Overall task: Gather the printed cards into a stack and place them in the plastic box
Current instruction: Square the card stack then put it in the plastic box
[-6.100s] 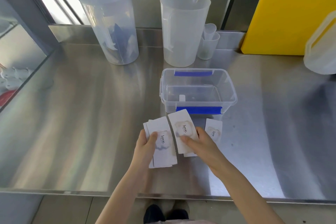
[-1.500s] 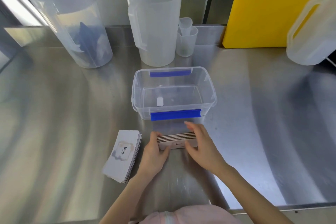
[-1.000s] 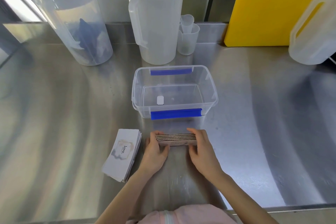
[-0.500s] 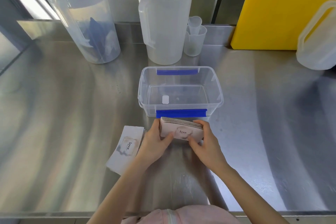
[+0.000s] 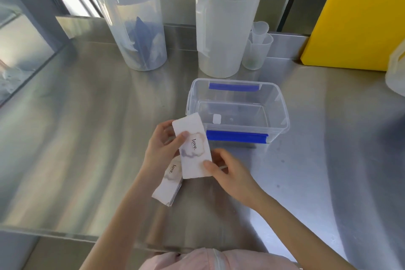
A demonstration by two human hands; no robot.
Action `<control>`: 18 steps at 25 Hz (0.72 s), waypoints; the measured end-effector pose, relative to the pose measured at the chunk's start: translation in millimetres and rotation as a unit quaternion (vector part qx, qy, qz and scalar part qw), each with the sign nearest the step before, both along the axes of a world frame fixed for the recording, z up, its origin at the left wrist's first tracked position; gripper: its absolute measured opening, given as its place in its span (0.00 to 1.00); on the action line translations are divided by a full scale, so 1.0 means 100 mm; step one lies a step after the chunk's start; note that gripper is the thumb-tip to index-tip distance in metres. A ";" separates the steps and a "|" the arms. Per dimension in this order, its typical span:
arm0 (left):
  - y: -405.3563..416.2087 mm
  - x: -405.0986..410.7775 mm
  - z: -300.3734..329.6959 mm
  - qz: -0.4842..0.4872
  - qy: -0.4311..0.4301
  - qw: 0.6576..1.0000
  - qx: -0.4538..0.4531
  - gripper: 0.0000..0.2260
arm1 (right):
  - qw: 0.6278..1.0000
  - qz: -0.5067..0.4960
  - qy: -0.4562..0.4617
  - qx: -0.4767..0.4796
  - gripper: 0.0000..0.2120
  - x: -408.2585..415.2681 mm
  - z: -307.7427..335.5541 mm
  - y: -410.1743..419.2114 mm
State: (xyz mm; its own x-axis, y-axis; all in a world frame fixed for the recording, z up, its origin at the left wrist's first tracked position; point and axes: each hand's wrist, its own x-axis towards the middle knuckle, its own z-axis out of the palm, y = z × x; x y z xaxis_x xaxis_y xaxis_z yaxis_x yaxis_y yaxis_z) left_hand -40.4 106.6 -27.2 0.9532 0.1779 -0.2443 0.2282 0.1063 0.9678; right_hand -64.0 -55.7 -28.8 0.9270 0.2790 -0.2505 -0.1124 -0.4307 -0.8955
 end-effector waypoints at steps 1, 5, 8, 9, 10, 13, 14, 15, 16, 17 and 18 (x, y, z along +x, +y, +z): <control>0.06 -0.01 0.03 -0.020 -0.004 1.000 0.008 0.12 | 1.000 0.000 0.008 0.012 0.12 0.04 0.03 0.05; 0.20 -0.04 0.05 -0.064 0.010 0.997 0.036 0.16 | 0.998 0.042 0.034 -0.021 0.06 0.14 0.01 0.22; 0.26 -0.07 -0.04 -0.054 0.034 0.993 0.100 0.17 | 0.994 0.067 0.069 -0.042 0.08 0.14 -0.05 0.33; 0.27 -0.08 -0.07 -0.044 0.039 0.991 0.122 0.16 | 0.993 0.078 0.078 -0.047 0.10 0.13 -0.07 0.37; 0.28 -0.09 -0.11 -0.037 0.043 0.988 0.144 0.16 | 0.991 0.087 0.085 -0.053 0.11 0.12 -0.09 0.41; 0.26 -0.13 -0.26 -0.034 0.042 0.965 0.257 0.16 | 0.985 0.098 0.103 -0.095 0.11 0.09 -0.22 0.47; 0.26 -0.13 -0.31 -0.034 0.039 0.953 0.300 0.16 | 0.983 0.100 0.101 -0.115 0.12 0.09 -0.26 0.48; 0.27 -0.13 -0.36 -0.033 0.041 0.946 0.320 0.16 | 0.981 0.102 0.094 -0.134 0.13 0.09 -0.26 0.48; 0.29 -0.13 -0.38 -0.032 0.052 0.948 0.312 0.16 | 0.980 0.097 0.088 -0.147 0.14 0.09 -0.27 0.47; 0.31 -0.12 -0.39 -0.035 0.072 0.955 0.286 0.17 | 0.982 0.086 0.087 -0.147 0.14 0.10 -0.27 0.46; 0.32 -0.11 -0.40 -0.044 0.098 0.958 0.266 0.19 | 0.984 0.072 0.094 -0.135 0.14 0.10 -0.29 0.45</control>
